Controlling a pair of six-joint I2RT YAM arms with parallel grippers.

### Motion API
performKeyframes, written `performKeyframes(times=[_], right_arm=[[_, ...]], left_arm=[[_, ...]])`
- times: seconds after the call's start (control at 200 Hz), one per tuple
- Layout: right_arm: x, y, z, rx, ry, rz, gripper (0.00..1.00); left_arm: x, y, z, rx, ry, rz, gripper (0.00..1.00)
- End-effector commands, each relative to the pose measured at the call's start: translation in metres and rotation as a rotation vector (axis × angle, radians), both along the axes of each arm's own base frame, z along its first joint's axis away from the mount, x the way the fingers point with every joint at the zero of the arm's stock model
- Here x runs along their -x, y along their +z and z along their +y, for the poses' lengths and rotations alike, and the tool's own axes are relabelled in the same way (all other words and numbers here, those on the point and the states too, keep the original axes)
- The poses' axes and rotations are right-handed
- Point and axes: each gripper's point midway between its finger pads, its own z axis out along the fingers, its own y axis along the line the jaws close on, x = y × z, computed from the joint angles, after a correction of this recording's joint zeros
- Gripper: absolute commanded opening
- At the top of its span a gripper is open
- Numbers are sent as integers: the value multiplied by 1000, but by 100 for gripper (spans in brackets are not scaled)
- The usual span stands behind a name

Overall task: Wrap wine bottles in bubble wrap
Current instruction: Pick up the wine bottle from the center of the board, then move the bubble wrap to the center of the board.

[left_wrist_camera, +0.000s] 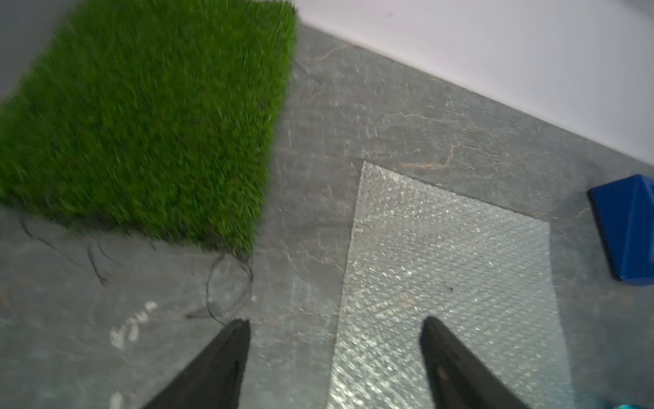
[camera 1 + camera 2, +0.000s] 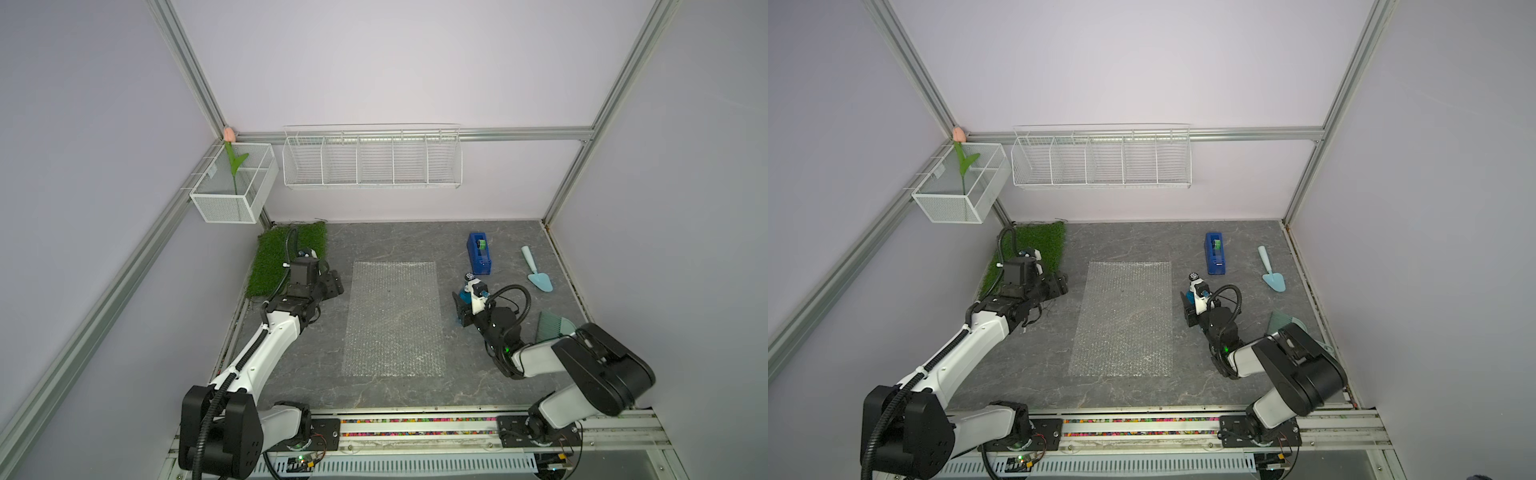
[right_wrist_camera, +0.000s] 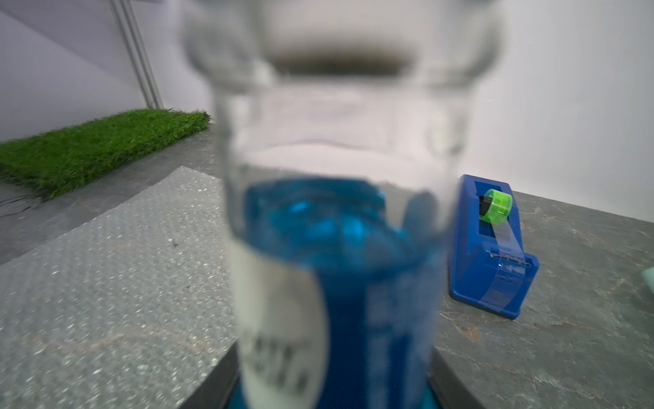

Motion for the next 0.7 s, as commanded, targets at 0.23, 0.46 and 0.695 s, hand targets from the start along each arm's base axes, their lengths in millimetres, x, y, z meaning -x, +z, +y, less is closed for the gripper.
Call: performKeyframes(times=[0.23, 0.46, 0.695], right_arm=[[47, 71, 22, 186, 279, 125, 7], [68, 70, 17, 287, 335, 247, 7], [84, 58, 17, 491, 446, 326, 7]], left_arm=[[65, -94, -36, 204, 34, 422, 0], [80, -132, -69, 246, -22, 536, 0], [80, -150, -92, 291, -43, 570, 0]])
